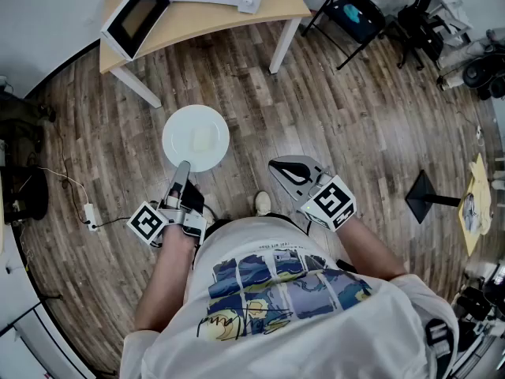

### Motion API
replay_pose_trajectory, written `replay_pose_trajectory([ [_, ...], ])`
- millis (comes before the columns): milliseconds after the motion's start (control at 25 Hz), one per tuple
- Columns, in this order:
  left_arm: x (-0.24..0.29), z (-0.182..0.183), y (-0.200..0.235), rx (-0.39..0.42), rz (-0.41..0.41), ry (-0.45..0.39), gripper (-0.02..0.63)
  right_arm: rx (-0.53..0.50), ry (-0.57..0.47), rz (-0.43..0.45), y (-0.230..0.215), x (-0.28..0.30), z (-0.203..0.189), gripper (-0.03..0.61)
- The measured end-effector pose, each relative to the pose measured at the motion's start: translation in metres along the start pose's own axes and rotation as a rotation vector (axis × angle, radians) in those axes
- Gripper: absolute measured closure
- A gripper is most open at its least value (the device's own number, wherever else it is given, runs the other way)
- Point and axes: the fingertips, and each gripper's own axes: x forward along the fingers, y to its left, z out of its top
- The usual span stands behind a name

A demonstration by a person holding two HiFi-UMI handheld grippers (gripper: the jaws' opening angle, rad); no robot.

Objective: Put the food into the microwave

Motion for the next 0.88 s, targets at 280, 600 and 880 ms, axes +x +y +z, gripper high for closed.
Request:
replay_pose_trajectory([
  [280, 0.042, -0.045, -0.012, -0.002, -0.007, -0.032, 0.594, 0.013, -0.012, 0.006, -0.051, -0.047, -0.020, 0.572],
  [600, 0.087, -0.055, -0.013, -0.001, 0.017, -0.029, 0.594, 0.083, -0.043, -0.003, -0.102, -0.051, -0.028, 0.572],
  [880, 0.160, 0.000, 0.004, -0.010, 0.010, -0.010, 0.594, 0.084, -0.030, -0.049, -0.163, -0.004, -0.002, 0.529],
])
